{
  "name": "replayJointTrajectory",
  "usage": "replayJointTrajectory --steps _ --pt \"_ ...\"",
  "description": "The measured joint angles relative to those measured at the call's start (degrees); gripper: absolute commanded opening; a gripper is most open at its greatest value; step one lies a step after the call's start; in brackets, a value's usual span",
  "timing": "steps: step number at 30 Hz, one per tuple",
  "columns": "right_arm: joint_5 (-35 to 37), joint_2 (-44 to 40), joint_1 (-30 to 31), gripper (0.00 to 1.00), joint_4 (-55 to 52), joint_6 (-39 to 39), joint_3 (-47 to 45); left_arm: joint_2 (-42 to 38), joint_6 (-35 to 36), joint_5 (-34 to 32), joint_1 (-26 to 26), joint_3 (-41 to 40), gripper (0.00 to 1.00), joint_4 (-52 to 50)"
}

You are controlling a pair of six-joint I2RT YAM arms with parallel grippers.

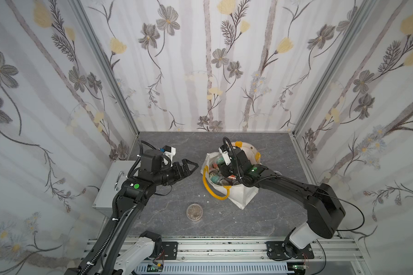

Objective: Take out the seed jars from the canvas bag
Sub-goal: Pick up the seed jar from the canvas bag.

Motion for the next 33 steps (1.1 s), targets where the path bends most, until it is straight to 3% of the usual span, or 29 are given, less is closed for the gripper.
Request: replayJointTrajectory --steps 15,21,30,33 --pt "0.9 -20.6 10.8 0.56 14.6 -19.5 -12.6 5.0 -3.8 17.6 -1.0 0.4 1.0 4.4" --pt "0.5 -20.5 13.7 0.56 15.9 -25.6 -11.8 5.3 -4.6 22.5 -3.9 0.6 1.0 7.5" --pt "0.4 -17.5 18.8 0.57 15.9 -30.2 -9.9 8.1 -1.9 22.5 -5.8 1.2 1.0 5.9" --pt "0.5 -17.0 19.6 0.59 15.9 -31.1 -9.9 8.1 -1.9 22.5 -5.9 1.0 0.93 6.0"
